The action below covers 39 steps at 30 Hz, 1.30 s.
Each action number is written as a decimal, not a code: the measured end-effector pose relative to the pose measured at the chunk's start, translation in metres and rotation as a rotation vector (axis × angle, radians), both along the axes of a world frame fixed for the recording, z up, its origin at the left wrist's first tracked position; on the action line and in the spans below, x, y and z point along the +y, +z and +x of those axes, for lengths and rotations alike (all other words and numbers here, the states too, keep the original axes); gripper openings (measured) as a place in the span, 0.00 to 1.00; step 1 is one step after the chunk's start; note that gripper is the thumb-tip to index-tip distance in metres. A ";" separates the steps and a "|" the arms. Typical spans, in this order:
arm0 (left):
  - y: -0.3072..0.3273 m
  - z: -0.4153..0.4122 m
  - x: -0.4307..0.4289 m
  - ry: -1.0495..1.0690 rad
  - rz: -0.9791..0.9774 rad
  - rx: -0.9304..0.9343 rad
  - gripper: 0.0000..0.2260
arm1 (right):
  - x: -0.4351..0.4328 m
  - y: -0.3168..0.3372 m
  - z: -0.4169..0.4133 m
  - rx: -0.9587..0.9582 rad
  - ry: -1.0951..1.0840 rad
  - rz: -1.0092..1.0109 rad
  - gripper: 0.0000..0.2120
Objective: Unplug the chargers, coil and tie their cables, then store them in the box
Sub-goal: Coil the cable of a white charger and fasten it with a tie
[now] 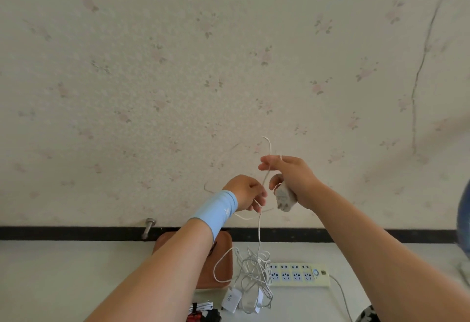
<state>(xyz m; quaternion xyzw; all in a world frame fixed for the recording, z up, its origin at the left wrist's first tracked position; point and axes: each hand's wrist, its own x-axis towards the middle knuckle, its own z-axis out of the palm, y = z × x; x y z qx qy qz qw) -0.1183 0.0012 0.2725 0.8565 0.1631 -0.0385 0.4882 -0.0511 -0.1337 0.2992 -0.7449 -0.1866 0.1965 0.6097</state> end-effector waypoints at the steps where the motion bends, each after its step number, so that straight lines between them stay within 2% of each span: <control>1: -0.001 0.001 0.001 0.041 -0.049 -0.054 0.13 | -0.001 -0.004 0.002 0.031 0.043 -0.070 0.11; 4: -0.004 0.004 0.003 0.131 -0.183 -0.181 0.13 | -0.001 -0.018 0.000 -0.010 0.249 -0.421 0.14; 6: -0.007 0.006 0.005 0.157 -0.193 -0.209 0.13 | 0.001 -0.025 -0.001 -0.080 0.355 -0.561 0.13; 12: -0.007 0.005 0.006 0.196 -0.297 -0.269 0.14 | 0.003 -0.042 0.006 -0.158 0.395 -0.604 0.07; 16: -0.001 0.005 0.004 0.254 -0.382 -0.314 0.14 | 0.010 -0.053 0.010 -0.194 0.216 -0.630 0.03; 19: -0.001 0.003 0.006 0.301 -0.349 -0.327 0.14 | 0.013 -0.055 0.013 -0.211 0.080 -0.606 0.05; 21: 0.001 0.003 0.008 0.383 -0.385 -0.359 0.13 | 0.012 -0.055 0.015 -0.217 0.083 -0.620 0.08; 23: 0.006 0.005 0.011 0.475 -0.512 -0.420 0.13 | 0.007 -0.054 0.017 -0.203 0.189 -0.653 0.09; 25: 0.013 0.008 0.020 0.603 -0.744 -0.498 0.12 | 0.000 -0.053 0.018 -0.190 0.305 -0.734 0.09; 27: 0.017 0.009 0.034 0.733 -0.928 -0.573 0.12 | -0.005 -0.052 0.017 -0.167 0.403 -0.831 0.13; 29: 0.017 0.008 0.046 0.798 -0.975 -0.570 0.12 | -0.005 -0.048 0.014 -0.146 0.425 -0.845 0.21; 32: 0.016 -0.001 0.046 0.712 -0.896 -0.361 0.08 | -0.002 -0.038 0.012 -0.063 0.367 -0.723 0.25; 33: 0.016 -0.006 0.043 0.606 -0.814 -0.244 0.09 | 0.000 -0.035 0.013 -0.028 0.348 -0.678 0.25; 35: 0.017 -0.015 0.032 0.367 -0.588 -0.026 0.17 | 0.003 -0.029 0.012 -0.001 0.331 -0.617 0.25; 36: 0.019 -0.019 0.024 0.279 -0.456 0.016 0.18 | 0.005 -0.026 0.010 0.005 0.336 -0.600 0.25; 37: 0.019 -0.021 0.017 0.224 -0.313 -0.011 0.15 | 0.006 -0.022 0.008 0.027 0.349 -0.582 0.24; 39: 0.017 -0.019 0.010 0.193 0.007 -0.229 0.06 | 0.006 -0.016 0.004 0.143 0.387 -0.496 0.21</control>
